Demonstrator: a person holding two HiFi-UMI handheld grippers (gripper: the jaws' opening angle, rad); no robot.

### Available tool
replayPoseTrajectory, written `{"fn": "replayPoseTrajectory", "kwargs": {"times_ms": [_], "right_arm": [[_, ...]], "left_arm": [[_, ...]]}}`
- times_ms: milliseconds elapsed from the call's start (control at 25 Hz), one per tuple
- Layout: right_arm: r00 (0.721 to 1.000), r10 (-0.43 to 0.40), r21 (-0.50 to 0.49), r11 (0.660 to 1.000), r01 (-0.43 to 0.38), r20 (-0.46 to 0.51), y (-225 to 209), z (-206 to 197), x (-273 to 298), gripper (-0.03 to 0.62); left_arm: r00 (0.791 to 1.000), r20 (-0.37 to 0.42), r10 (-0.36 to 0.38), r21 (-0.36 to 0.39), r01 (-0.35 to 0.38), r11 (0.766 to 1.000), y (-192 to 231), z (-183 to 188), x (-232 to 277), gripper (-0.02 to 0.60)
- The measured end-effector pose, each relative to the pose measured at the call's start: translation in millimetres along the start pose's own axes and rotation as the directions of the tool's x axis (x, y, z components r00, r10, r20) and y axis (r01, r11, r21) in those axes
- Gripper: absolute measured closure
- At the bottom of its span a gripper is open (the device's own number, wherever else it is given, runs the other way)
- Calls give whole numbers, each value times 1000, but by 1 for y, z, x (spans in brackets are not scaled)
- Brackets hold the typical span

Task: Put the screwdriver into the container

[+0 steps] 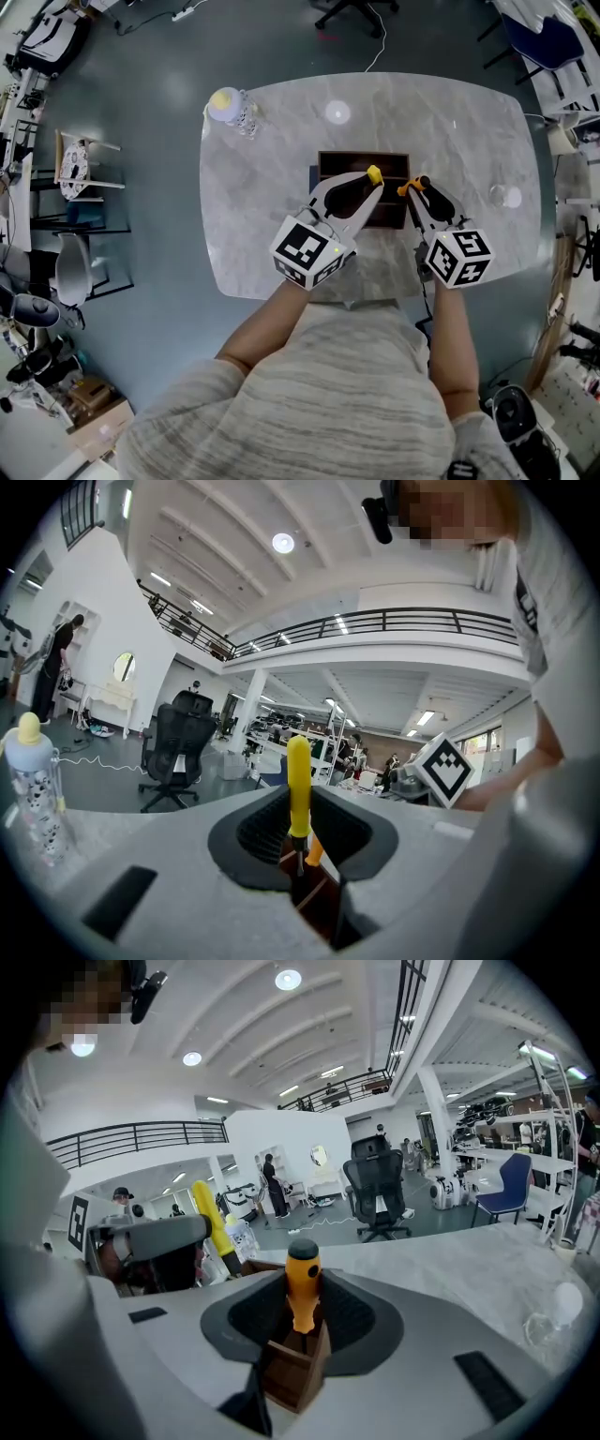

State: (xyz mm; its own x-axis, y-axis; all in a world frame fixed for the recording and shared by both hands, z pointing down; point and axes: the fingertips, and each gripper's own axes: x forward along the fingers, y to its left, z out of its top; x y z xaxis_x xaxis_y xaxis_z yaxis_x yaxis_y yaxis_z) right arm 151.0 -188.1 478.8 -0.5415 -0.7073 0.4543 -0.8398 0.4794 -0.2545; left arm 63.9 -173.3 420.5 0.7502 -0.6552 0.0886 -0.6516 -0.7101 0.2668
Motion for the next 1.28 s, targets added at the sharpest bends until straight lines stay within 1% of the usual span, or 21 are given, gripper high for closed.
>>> {"fn": "replayPoseTrajectory", "kwargs": {"times_ms": [280, 560, 1000, 1280], "right_arm": [[999, -3, -2, 1000, 3, -52, -2, -14, 11, 482], [993, -3, -28, 1000, -1, -116, -3, -30, 19, 482], [993, -2, -25, 1000, -1, -118, -6, -29, 28, 482], [994, -11, -43, 999, 6, -106, -4, -29, 27, 479]], "left_arm": [[1000, -7, -4, -5, 4, 1000, 0, -1, 1, 509], [1000, -12, -9, -7, 9, 1000, 0, -4, 5, 509], [1000, -12, -13, -7, 13, 1000, -1, -4, 5, 509], [1000, -16, -14, -3, 14, 1000, -2, -4, 2, 509]]}}
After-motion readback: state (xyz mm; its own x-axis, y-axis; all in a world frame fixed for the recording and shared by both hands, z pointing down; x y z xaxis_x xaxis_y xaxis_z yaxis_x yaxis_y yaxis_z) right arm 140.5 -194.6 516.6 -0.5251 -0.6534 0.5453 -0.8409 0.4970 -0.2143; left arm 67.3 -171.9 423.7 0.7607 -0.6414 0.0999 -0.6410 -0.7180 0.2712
